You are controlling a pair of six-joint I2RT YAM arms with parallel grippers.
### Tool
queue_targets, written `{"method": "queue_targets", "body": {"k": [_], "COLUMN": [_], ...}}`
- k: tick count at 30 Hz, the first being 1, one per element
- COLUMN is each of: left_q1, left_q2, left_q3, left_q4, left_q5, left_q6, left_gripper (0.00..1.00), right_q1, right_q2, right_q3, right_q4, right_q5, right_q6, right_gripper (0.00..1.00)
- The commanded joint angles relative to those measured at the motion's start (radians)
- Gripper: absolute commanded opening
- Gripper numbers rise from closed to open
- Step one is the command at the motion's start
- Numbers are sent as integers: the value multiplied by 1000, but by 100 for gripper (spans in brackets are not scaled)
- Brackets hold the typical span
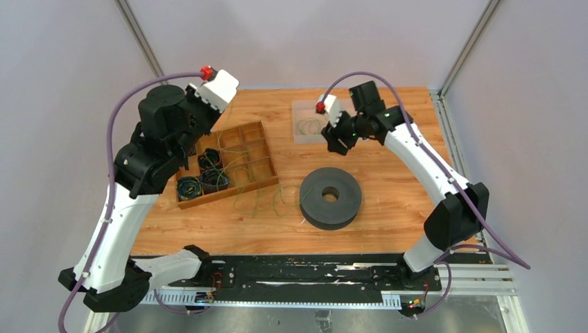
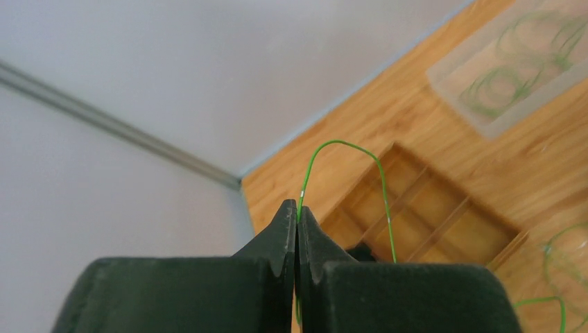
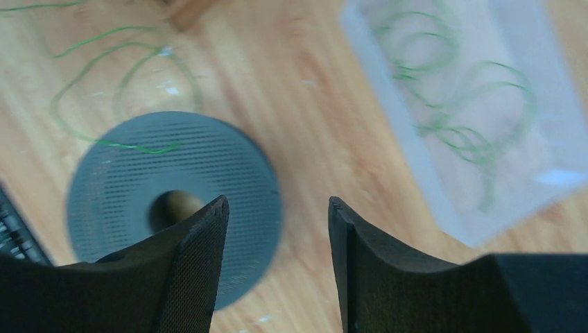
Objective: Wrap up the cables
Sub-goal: Adjust the storage box at the center of the board.
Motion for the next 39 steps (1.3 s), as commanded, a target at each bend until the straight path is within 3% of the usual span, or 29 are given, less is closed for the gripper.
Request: {"method": "queue_targets", "body": {"k": [1, 7, 11, 17, 21, 25, 29, 34, 36, 39], "left_q1": [5, 5, 6, 5, 4, 4, 5, 3, 4, -9], "left_q2": [-59, -154, -176, -133, -112, -108, -99, -37, 2, 60], "left_q3": [-135, -414, -608, -763, -835, -830, -749, -626, -597, -615], "left_q4": [-93, -256, -262, -244, -219, -221, -239, -253, -229, -117], "left_q5": [-206, -64, -21, 100, 96, 91, 179, 434, 544, 681], "left_q6": [151, 212, 230, 198, 221, 254, 261, 218, 188, 126], "left_gripper": [0, 1, 4, 9, 17, 31, 44, 76, 83, 87], "right_q1": [108, 123, 123, 121, 121, 121, 120, 121, 119, 98], "right_q2": [6, -18, -44, -75, -86, -96, -106, -116, -121, -131], "right_q3": [-99, -156, -189, -224, -248, -264, -260, -257, -263, -270], "right_q4": [-36, -38, -38, -41, -41, -43, -48, -55, -55, -56], "right_q5": [-75, -89, -59, -1, 51, 79, 83, 99, 101, 75], "right_q6": [22, 66, 72, 77, 85, 87, 90, 92, 95, 111], "right_gripper": [54, 54, 54, 54, 54, 53, 53, 53, 53, 53]}}
